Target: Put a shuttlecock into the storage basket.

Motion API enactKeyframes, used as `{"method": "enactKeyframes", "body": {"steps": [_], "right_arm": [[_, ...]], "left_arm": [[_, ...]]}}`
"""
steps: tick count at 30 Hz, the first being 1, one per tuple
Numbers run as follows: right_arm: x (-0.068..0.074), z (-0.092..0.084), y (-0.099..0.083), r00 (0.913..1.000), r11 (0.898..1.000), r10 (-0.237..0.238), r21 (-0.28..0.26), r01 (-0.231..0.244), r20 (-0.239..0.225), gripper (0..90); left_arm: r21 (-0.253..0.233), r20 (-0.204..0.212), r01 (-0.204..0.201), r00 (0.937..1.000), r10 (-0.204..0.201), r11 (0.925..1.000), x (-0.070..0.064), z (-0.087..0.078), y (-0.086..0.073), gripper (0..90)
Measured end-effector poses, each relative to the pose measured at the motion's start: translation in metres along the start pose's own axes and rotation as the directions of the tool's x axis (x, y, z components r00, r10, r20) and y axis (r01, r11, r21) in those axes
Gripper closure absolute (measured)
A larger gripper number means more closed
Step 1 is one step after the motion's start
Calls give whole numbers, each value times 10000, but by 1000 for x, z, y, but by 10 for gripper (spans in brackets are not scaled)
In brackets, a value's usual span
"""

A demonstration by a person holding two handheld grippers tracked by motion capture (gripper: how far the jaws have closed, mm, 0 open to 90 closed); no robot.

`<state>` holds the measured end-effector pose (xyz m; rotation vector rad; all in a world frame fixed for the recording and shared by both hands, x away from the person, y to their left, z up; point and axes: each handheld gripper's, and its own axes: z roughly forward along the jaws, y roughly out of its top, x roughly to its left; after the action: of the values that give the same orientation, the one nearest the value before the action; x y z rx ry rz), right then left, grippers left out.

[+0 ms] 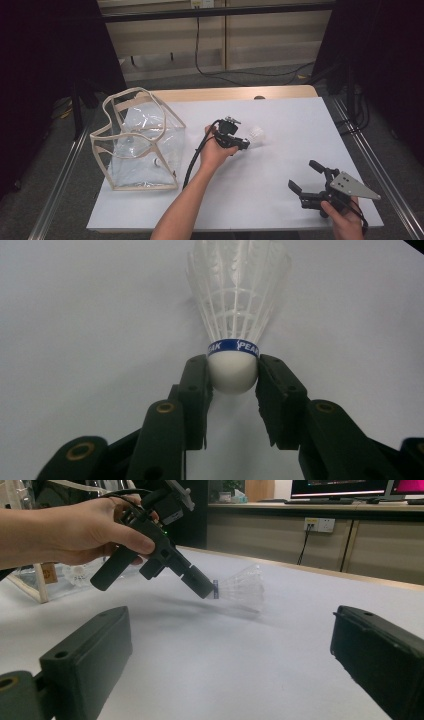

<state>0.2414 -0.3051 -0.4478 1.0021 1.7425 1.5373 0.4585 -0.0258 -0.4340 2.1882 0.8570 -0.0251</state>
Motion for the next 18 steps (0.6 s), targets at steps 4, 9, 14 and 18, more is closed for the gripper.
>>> {"method": "enactKeyframes", "body": {"steps": [4,9,14,18], "right_arm": [[0,0,0,10000,10000,-20,16,20,-13,28],[0,0,0,10000,10000,-32,17,32,-8,28],[1,0,0,10000,10000,-40,19,40,-4,28],[0,0,0,10000,10000,-23,10,23,11,28]], "left_arm": [[16,175,-44,9998,43,10000,-3,-4,0,661],[84,311,21,9995,-23,10000,-5,-10,-3,661],[188,399,26,9992,-33,9998,-4,-15,-5,661],[174,467,146,9988,-154,9997,-4,-20,-7,661]]}}
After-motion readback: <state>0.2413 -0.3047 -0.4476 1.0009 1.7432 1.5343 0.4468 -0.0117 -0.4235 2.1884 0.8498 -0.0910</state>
